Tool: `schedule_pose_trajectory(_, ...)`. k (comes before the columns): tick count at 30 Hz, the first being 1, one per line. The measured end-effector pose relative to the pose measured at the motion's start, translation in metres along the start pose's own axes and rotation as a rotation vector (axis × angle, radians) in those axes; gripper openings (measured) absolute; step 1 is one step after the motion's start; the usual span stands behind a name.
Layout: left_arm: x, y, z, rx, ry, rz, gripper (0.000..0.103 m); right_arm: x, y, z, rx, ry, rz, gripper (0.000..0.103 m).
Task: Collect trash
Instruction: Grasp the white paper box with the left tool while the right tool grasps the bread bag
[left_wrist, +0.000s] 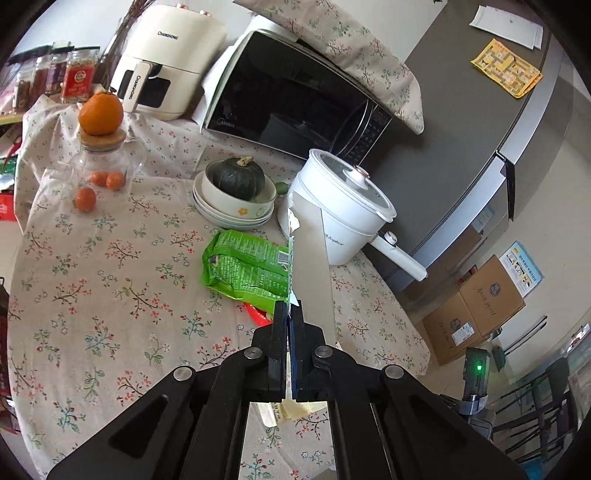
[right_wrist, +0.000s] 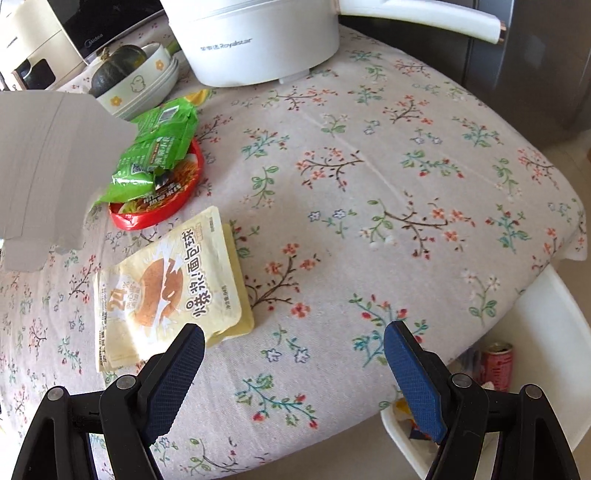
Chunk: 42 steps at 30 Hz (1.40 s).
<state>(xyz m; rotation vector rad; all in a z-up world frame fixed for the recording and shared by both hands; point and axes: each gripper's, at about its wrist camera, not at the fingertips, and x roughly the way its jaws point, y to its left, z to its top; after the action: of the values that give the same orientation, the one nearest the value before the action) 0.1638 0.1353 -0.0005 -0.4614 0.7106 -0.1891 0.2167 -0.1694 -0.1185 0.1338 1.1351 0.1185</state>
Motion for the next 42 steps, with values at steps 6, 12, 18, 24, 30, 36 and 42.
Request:
schedule_pose_trajectory(6, -0.021, 0.035, -0.012, 0.012, 0.023, 0.050, 0.000, 0.024, 0.021, 0.006, -0.020, -0.004, 0.040, 0.083)
schedule_pose_trajectory(12, -0.029, 0.073, -0.019, -0.017, 0.050, 0.085, 0.000, 0.053, 0.034, 0.000, -0.003, 0.017, 0.102, 0.064)
schedule_pose_trajectory(18, -0.028, 0.087, -0.021, -0.032, 0.066, 0.100, 0.000, 0.053, 0.049, -0.006, -0.073, -0.026, 0.035, 0.030)
schedule_pose_trajectory(24, -0.028, 0.084, -0.021, -0.033, 0.069, 0.078, 0.000, 0.045, 0.040, -0.006, -0.055, -0.027, 0.064, 0.003)
schedule_pose_trajectory(30, -0.030, 0.075, -0.022, -0.020, 0.063, 0.062, 0.000, 0.022, 0.032, -0.005, -0.029, -0.032, 0.152, 0.005)
schedule_pose_trajectory(36, -0.029, 0.073, -0.024, -0.003, 0.071, 0.089, 0.000, 0.028, 0.030, -0.012, 0.039, 0.032, 0.184, 0.058)
schedule_pose_trajectory(42, -0.023, 0.078, -0.033, 0.055, 0.123, 0.158, 0.000, 0.045, 0.073, -0.018, -0.139, 0.027, 0.084, 0.058)
